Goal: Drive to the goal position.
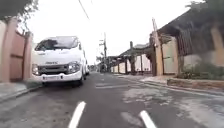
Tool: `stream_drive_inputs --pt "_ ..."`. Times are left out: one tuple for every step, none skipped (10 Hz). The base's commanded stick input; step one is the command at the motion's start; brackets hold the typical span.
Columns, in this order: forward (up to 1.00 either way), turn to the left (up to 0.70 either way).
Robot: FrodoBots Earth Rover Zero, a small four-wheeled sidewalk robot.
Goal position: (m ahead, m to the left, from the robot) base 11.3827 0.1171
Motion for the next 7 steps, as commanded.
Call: stream_drive_inputs --pt "0.85 0.00" --pt "0.85 0.00" --pt "0.85 0.00" --pt "0.85 0.00" --pt "0.85 0.00" --pt "0.85 0.00" --pt "0.85 0.00"
